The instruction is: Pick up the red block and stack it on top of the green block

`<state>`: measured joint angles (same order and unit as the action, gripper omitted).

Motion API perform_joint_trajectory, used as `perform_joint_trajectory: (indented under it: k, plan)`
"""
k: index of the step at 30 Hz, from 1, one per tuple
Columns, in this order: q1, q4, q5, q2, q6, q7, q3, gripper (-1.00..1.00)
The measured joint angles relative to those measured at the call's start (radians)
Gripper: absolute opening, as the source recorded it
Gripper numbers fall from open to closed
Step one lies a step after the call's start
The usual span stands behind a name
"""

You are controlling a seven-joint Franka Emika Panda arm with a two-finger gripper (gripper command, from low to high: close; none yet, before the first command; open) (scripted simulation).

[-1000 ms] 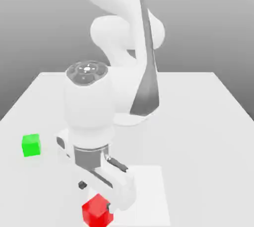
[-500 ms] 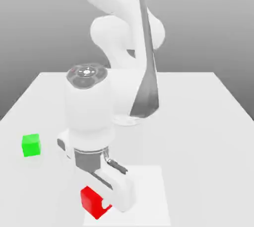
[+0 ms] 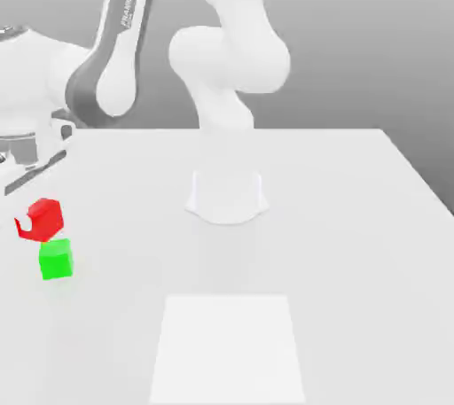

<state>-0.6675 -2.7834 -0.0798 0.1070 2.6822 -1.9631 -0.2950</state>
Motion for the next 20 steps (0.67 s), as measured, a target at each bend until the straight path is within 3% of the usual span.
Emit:
perform_joint_trajectory:
  k: [6,7,13,20]
  plan:
    - [-0.010,-0.002,0.168,-0.191,0.185,0.104,0.031,-1.00]
    - [-0.015,-0.001,0.185,-0.209,0.202,0.116,0.038,1.00]
    - [-0.015,-0.001,0.195,-0.219,0.209,0.123,0.040,1.00]
    - [-0.049,-0.010,0.027,-0.010,0.017,0.004,0.033,1.00]
